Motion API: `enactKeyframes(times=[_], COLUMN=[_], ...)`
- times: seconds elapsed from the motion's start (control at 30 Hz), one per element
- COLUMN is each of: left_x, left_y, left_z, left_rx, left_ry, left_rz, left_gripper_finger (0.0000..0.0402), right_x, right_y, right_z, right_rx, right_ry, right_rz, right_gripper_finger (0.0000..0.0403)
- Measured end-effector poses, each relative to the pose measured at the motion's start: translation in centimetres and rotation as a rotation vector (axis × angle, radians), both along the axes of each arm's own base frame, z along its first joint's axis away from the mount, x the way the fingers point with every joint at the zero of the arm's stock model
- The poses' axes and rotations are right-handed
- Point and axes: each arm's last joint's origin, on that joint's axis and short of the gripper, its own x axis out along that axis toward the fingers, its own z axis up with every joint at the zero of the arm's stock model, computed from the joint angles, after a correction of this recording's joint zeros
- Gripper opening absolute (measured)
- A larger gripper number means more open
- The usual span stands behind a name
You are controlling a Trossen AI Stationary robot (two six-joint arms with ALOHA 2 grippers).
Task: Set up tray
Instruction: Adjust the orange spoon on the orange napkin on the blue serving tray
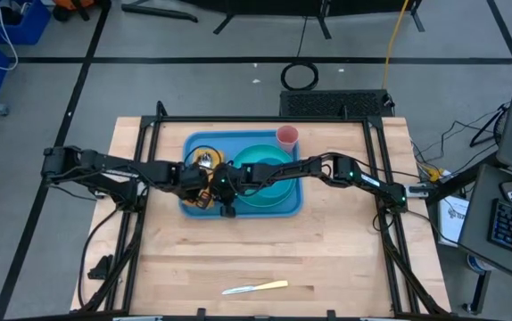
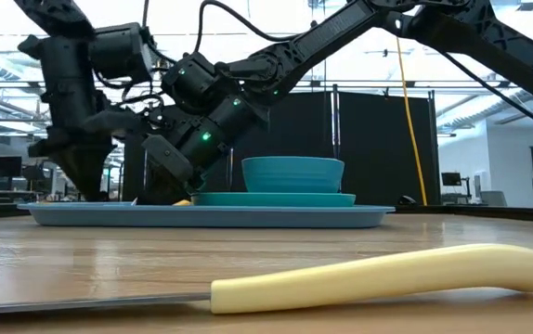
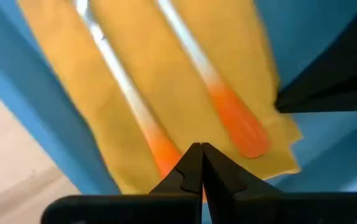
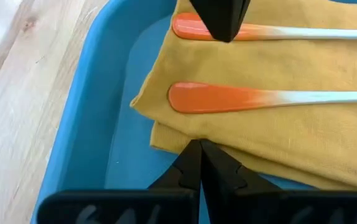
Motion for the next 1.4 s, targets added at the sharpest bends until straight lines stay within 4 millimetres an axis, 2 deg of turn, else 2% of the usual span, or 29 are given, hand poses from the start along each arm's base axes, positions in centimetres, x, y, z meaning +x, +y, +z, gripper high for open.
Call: enactKeyframes(times=[0.13, 0.23, 0.43, 0.63, 0.87, 1.4], left_x=[0.7, 0.9, 0.6, 0.3, -0.6, -0.7], left_y=[0.1, 0.0, 0.0, -0.1, -0.2, -0.2], left_z=[0.4, 0.0, -1.5, -3.3, -4.3, -4.3], left_rx=[0.009, 0.003, 0.010, -0.020, -0.048, -0.059], left_ry=[-0.064, -0.108, -0.195, -0.356, -0.280, -0.258], left_rz=[-0.017, -0.021, 0.001, 0.016, 0.055, 0.052], left_gripper_finger=[0.0003, 0.0004, 0.0005, 0.0003, 0.0003, 0.0002], right_x=[0.0, -0.1, -0.1, 0.0, 0.0, 0.0], right_y=[-0.1, -0.1, -0.2, -0.2, -0.2, -0.2], right_z=[0.0, 0.0, 0.0, 0.0, 0.1, 0.1], right_rx=[0.004, -0.003, 0.002, 0.002, -0.003, -0.004], right_ry=[0.004, 0.005, 0.006, 0.003, -0.005, -0.007], right_rz=[-0.005, 0.006, -0.004, -0.008, -0.009, -0.004], right_gripper_finger=[0.0000, 0.0000, 0.0000, 0.0000, 0.0000, 0.0000])
